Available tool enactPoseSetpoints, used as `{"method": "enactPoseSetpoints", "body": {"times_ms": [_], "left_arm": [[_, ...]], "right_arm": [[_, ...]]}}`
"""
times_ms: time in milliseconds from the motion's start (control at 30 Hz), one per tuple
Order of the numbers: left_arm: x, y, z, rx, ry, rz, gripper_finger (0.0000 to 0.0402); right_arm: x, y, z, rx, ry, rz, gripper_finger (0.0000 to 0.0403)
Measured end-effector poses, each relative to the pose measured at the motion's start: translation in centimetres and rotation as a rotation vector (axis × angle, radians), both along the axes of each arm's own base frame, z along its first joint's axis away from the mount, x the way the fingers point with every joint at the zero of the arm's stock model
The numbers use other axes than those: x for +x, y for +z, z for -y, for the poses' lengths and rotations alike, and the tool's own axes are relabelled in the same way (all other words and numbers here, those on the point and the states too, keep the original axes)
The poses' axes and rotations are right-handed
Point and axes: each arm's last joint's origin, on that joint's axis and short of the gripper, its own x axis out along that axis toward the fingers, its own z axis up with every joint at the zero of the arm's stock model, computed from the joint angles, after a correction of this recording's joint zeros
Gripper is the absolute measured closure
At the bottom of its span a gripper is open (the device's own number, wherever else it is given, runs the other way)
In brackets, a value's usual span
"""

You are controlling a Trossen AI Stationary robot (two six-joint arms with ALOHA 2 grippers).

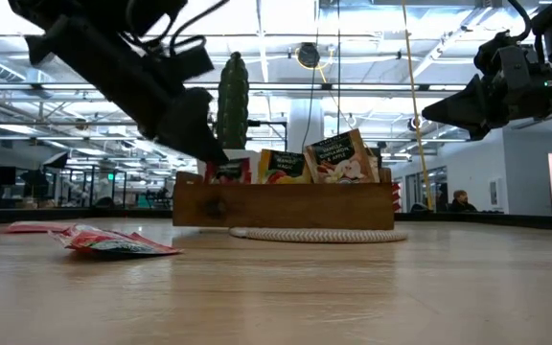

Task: Pick & Place Tea
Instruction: Put the red tea bag into the left section of the wooden organizer

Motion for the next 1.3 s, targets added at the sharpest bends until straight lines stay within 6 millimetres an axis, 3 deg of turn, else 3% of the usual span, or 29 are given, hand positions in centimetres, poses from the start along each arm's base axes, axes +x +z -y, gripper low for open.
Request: {"method": "enactPoseSetpoints", "body": {"times_ms": [333,433,533,667,700,1067,1300], "left_arm": [[-0.3,6.9,-0.3,0.183,0.013,-0.049,0.0195],[0.0,8.2,-0.4,0.135,-0.06,-0.097,0.0198],[0.8,8.7,-0.8,0.027,-0.143,-0.16,0.0237],[1.5,7.1,-1.5,-0.113,-0.218,-0.318,0.0365],[1.7,6.8,-1.7,-0.147,-0.224,-0.336,0.0382],[3.8,1.8,-3.1,-0.26,-0.266,-0.503,0.0399],[4.2,1.5,-3.8,-0.295,-0.268,-0.486,0.04]], "right_arm": [[0.0,0.0,0.0,0.0,0.0,0.0,0.0403],[0.0,0.0,0.0,0.0,0.0,0.001,0.0403],[0.0,0.0,0.0,0.0,0.0,0.0,0.0403],[0.0,0.0,0.0,0.0,0.0,0.0,0.0403],[0.0,0.0,0.0,0.0,0.001,0.0,0.0403],[0.0,0.0,0.0,0.0,0.0,0.0,0.0403],[0.0,0.0,0.0,0.0,0.0,0.0,0.0403]]}}
